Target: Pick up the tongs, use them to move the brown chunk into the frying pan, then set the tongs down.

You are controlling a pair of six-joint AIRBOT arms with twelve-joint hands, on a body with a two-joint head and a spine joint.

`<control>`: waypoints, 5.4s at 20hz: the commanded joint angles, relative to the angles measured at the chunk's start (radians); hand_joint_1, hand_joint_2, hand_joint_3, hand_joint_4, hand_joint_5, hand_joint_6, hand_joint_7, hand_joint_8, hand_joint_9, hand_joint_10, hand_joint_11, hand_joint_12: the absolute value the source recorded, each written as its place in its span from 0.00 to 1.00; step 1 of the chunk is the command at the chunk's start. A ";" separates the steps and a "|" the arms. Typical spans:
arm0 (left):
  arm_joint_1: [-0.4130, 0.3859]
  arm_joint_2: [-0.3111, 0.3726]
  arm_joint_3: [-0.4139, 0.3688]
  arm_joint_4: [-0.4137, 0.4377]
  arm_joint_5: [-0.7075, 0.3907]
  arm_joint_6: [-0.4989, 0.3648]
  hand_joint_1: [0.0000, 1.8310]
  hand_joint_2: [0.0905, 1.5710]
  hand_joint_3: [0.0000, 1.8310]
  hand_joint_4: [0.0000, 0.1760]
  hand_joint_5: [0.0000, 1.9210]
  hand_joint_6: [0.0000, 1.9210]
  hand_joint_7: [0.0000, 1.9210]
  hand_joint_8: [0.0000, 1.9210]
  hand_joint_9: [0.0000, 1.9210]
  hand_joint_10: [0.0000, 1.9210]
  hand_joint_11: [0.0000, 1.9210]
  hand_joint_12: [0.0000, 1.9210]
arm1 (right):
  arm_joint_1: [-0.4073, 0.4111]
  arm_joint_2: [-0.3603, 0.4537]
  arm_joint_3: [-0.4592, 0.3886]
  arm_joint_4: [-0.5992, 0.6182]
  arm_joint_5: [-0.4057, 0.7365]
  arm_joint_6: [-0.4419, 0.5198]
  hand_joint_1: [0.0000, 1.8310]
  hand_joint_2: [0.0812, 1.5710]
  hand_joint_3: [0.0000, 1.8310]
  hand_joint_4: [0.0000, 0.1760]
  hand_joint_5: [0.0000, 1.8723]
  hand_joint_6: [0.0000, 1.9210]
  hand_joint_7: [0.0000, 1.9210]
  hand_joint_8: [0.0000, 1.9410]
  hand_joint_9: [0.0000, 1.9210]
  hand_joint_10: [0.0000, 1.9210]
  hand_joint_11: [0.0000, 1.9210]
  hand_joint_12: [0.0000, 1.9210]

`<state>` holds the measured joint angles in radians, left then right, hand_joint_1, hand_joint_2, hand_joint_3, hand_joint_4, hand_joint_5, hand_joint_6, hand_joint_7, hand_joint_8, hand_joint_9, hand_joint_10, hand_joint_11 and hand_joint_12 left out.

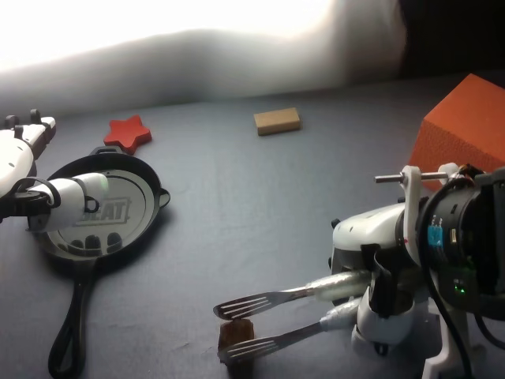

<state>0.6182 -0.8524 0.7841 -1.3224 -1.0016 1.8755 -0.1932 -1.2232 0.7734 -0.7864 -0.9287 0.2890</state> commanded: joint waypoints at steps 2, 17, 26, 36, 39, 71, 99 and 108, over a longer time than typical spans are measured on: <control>-0.008 0.004 0.001 0.063 -0.080 -0.005 0.00 0.80 0.00 0.26 0.02 0.00 0.06 0.00 0.06 0.00 0.00 0.27 | 0.005 0.001 -0.002 -0.046 0.023 0.004 0.60 0.69 0.00 0.00 0.39 0.00 0.42 0.00 0.41 0.00 0.12 0.65; -0.002 0.004 0.001 0.063 -0.080 -0.005 0.00 0.80 0.00 0.27 0.00 0.00 0.05 0.00 0.06 0.00 0.00 0.26 | 0.027 -0.008 0.015 -0.049 0.012 -0.016 0.60 0.69 0.00 0.00 0.39 0.00 0.42 0.00 0.41 0.00 0.11 0.65; -0.001 0.004 0.003 0.063 -0.081 -0.005 0.00 0.80 0.00 0.27 0.01 0.00 0.06 0.00 0.07 0.00 0.00 0.29 | 0.017 -0.016 0.034 -0.049 0.020 -0.038 0.59 0.69 0.00 0.00 0.38 0.00 0.41 0.00 0.39 0.00 0.10 0.66; 0.002 0.004 0.004 0.063 -0.081 -0.007 0.00 0.80 0.00 0.26 0.02 0.00 0.07 0.00 0.07 0.00 0.00 0.28 | 0.003 -0.029 0.046 -0.049 0.020 -0.065 0.60 0.69 0.00 0.00 0.39 0.00 0.41 0.00 0.40 0.00 0.11 0.66; 0.002 0.004 0.004 0.063 -0.081 -0.007 0.02 0.80 0.00 0.27 0.02 0.00 0.07 0.00 0.07 0.00 0.00 0.30 | 0.004 -0.031 0.046 -0.048 0.023 -0.065 0.59 0.69 0.00 0.00 0.39 0.00 0.41 0.00 0.40 0.00 0.11 0.66; 0.005 0.004 0.006 0.063 -0.081 -0.015 0.02 0.80 0.00 0.27 0.02 0.00 0.06 0.00 0.06 0.00 0.00 0.28 | 0.011 -0.034 0.046 -0.048 0.033 -0.073 0.67 0.68 0.00 0.06 0.52 0.53 0.57 0.40 0.65 0.03 0.42 0.59; 0.014 0.004 0.041 0.061 -0.075 -0.027 0.00 0.81 0.00 0.25 0.00 0.00 0.05 0.00 0.06 0.00 0.00 0.27 | 0.148 -0.043 0.154 0.010 0.126 -0.160 0.68 0.68 0.00 0.00 0.51 0.54 0.59 0.39 0.67 0.17 0.47 0.65; 0.016 0.011 0.206 0.033 0.030 -0.039 0.00 0.80 0.00 0.28 0.01 0.00 0.05 0.00 0.06 0.00 0.00 0.28 | 0.173 -0.193 0.357 0.031 0.211 -0.246 0.74 0.67 0.00 0.00 0.49 0.54 0.56 0.38 0.57 0.48 0.45 0.67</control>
<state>0.6422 -0.8513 0.9890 -1.3373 -0.9009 1.8263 -0.0399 -1.4345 1.1496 -0.7147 -0.7738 0.0387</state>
